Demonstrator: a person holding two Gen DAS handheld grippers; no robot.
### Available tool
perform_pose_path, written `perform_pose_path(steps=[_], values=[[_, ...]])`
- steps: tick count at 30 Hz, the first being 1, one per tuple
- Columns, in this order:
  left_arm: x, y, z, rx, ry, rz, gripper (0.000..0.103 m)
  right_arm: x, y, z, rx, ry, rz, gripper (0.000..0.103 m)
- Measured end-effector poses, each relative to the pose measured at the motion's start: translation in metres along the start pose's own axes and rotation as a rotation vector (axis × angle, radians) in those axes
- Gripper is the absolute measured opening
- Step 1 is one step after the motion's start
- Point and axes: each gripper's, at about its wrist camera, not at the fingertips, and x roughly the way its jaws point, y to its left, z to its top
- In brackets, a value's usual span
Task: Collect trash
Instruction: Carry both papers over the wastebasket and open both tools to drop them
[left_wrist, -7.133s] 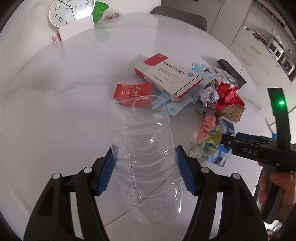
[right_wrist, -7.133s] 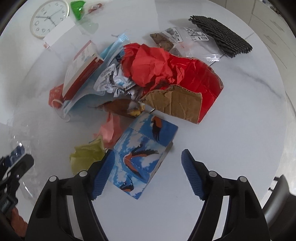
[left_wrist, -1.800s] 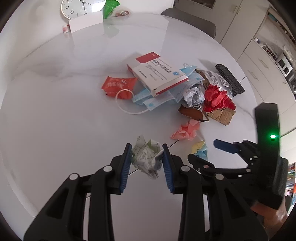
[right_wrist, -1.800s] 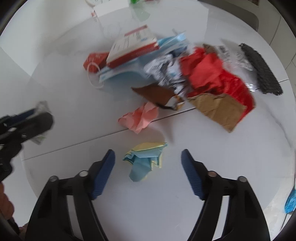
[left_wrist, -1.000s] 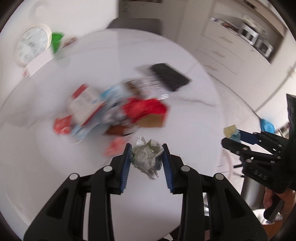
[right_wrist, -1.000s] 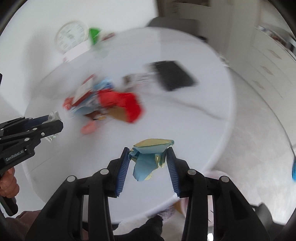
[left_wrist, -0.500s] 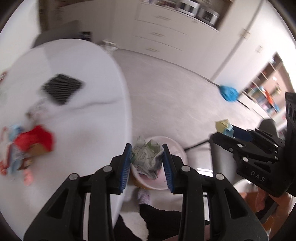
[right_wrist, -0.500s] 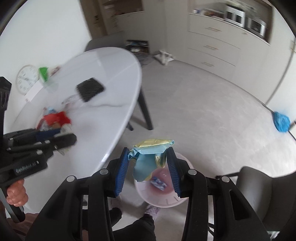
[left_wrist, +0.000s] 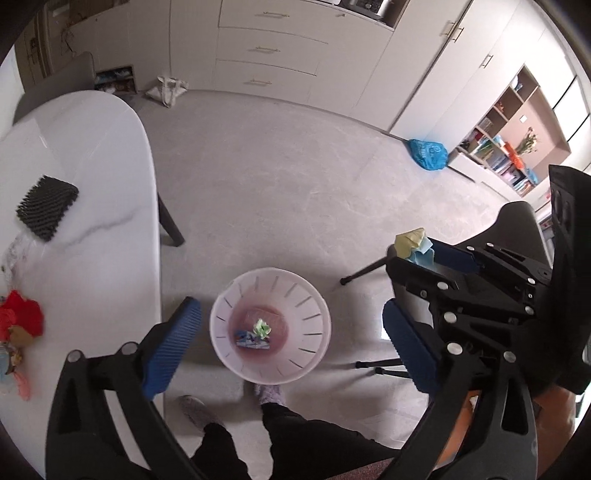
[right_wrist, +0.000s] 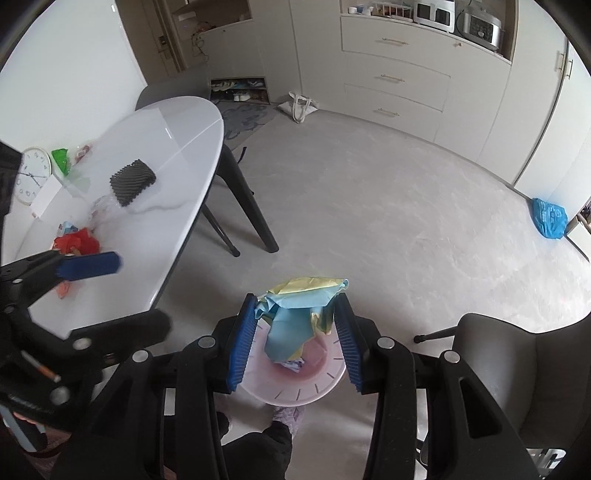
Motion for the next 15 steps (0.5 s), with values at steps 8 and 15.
perform_pose_path(steps=[8, 15], values=[[-0.018, 0.008, -0.002, -0.009, -0.036, 0.082, 0.095, 0.017, -0.003, -0.003, -0.003, 0.034, 0.021, 0.046], [-0.037, 0.030, -0.003, -0.034, -0.059, 0.122, 0.095, 0.038, 0.015, -0.012, -0.024, 0.082, 0.023, 0.092]])
